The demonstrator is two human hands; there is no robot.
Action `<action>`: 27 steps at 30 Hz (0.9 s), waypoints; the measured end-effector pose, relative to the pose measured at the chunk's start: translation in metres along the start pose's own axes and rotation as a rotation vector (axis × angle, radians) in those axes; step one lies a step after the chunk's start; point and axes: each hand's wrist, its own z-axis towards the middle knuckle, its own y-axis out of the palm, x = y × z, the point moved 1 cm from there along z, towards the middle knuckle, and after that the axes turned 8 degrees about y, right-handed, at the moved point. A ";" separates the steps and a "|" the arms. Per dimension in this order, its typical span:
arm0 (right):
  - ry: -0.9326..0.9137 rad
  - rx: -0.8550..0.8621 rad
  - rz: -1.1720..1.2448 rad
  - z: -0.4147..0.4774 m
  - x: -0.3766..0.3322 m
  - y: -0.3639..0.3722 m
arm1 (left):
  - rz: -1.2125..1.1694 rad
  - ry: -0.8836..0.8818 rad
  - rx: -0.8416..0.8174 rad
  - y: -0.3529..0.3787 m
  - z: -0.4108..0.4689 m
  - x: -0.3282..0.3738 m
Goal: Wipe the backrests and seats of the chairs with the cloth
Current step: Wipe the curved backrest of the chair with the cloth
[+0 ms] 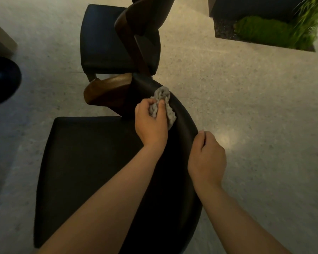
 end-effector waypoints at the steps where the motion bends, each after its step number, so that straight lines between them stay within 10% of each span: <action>1: 0.001 -0.003 0.004 0.000 0.000 0.000 | -0.007 -0.004 0.013 0.000 -0.001 -0.003; 11: 0.003 -0.003 0.018 -0.002 0.000 0.000 | 0.046 -0.278 -0.059 -0.031 -0.010 -0.066; 21: -0.003 -0.001 0.058 -0.001 0.001 0.000 | 0.131 0.115 0.058 0.001 -0.007 -0.036; 27: 0.001 -0.004 0.077 0.000 0.004 0.001 | 0.106 -0.210 -0.017 -0.009 -0.013 -0.087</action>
